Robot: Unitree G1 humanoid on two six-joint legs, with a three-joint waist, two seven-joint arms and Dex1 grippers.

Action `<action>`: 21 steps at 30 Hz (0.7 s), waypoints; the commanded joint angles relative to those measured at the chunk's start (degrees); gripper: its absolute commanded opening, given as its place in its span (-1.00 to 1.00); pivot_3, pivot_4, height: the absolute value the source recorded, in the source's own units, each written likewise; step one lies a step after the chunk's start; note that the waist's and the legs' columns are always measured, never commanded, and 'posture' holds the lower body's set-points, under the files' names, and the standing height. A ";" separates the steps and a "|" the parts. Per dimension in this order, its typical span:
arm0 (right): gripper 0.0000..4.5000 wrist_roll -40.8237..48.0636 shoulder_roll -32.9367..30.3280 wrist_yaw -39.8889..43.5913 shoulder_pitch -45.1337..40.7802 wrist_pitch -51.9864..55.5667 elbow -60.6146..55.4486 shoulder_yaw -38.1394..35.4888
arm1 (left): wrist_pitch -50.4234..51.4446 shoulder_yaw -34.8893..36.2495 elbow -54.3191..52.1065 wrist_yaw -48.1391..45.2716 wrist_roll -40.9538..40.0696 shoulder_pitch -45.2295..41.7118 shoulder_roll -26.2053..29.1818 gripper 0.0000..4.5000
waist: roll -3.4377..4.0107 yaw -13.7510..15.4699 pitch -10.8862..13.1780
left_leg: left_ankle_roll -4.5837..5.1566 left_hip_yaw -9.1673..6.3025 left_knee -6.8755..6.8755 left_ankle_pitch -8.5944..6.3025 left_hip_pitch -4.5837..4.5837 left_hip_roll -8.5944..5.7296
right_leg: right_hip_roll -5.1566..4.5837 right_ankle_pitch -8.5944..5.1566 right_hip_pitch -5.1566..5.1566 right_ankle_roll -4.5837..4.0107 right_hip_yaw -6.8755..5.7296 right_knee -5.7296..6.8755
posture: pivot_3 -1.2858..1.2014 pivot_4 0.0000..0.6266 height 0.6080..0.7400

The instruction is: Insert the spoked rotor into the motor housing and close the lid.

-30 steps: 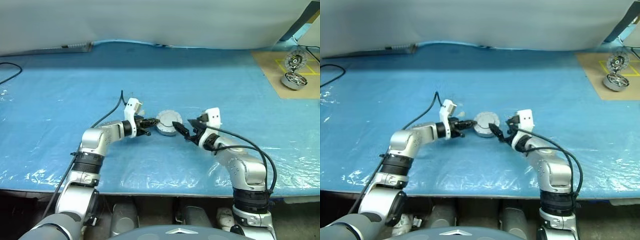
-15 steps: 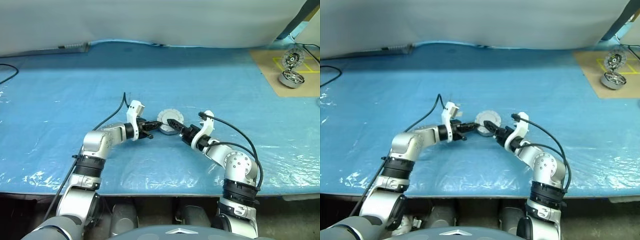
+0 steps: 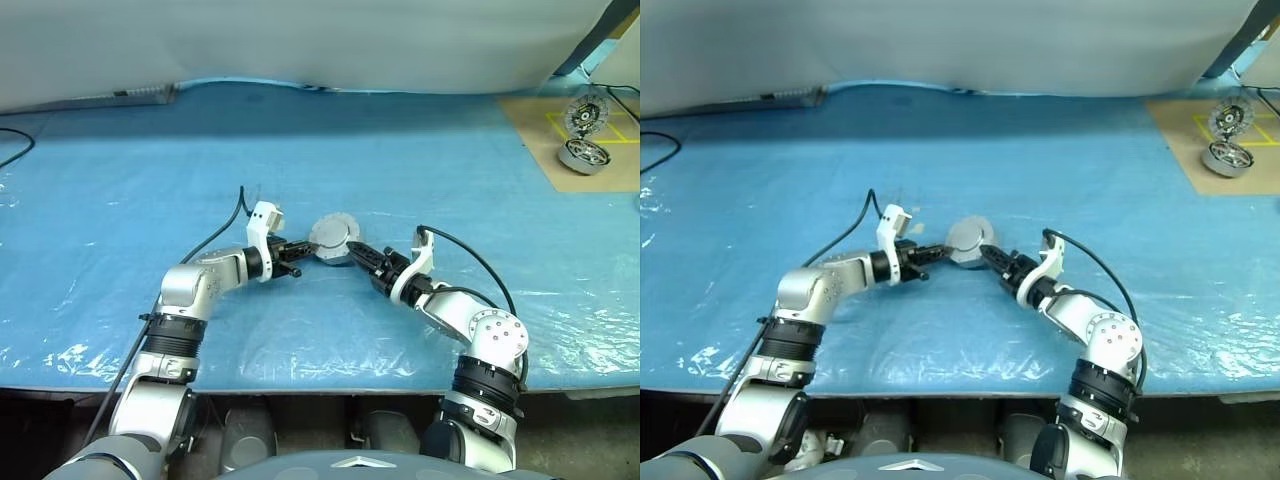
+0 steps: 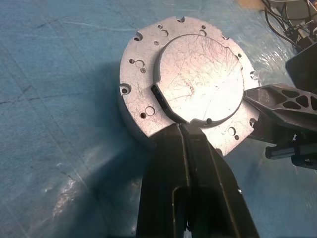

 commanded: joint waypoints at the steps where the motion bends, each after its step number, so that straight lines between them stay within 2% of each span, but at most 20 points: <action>1: -0.50 6.31 3.25 -0.09 0.75 1.34 -3.36 3.00 | 0.58 -1.77 1.62 -0.55 0.21 -0.34 -0.80 -1.00 | 0.01 0.03 0.00 | 0.00 0.00 -0.02 0.00 -0.01 0.00 | 0.00 -0.01 0.00 0.01 0.00 0.00 | 0.03 -0.52 1.00; 5: -0.50 6.67 3.32 -1.54 1.89 0.60 -3.89 4.29 | 1.02 2.46 2.69 0.12 -2.03 -1.83 -1.21 -1.00 | 0.01 0.01 0.01 | 0.00 0.00 -0.03 0.00 -0.02 -0.03 | -0.01 0.00 -0.02 0.07 0.00 -0.02 | 0.03 -0.52 1.00; 8: -0.50 7.53 3.93 -2.74 2.66 -0.76 -4.39 4.36 | 2.06 8.44 3.11 2.70 -5.27 -3.15 -2.25 -0.74 | 0.02 -0.04 0.02 | -0.01 -0.01 -0.04 0.00 -0.04 -0.03 | 0.00 0.10 -0.08 0.22 0.00 -0.02 | 0.03 -0.52 1.00; 15: -0.50 13.95 5.19 -7.71 0.52 -8.97 -4.22 2.39 | 7.74 26.56 0.49 15.20 -20.33 -3.17 -8.78 0.34 | 0.06 -0.10 0.11 | -0.02 -0.07 -0.03 0.00 -0.57 -0.06 | 0.01 0.14 -0.44 0.25 -0.02 0.01 | 0.03 -0.52 1.00; 19: -0.50 17.05 3.87 -9.91 -1.67 -13.50 -3.28 3.73 | 9.70 32.50 -0.07 22.98 -26.79 -1.93 -12.38 0.96 | 0.05 -0.10 0.11 | -0.01 -0.11 -0.01 0.01 -0.74 -0.07 | 0.01 0.16 -0.57 0.27 -0.07 0.04 | 0.03 -0.52 1.00; 21: -0.50 18.10 3.14 -10.74 -2.52 -15.36 -2.86 4.68 | 10.60 34.38 -0.47 25.73 -30.37 -1.29 -13.89 1.00 | 0.04 -0.10 0.12 | -0.01 -0.12 0.02 0.01 -0.82 -0.07 | 0.01 0.16 -0.62 0.27 -0.08 0.04 | 0.03 -0.52 1.00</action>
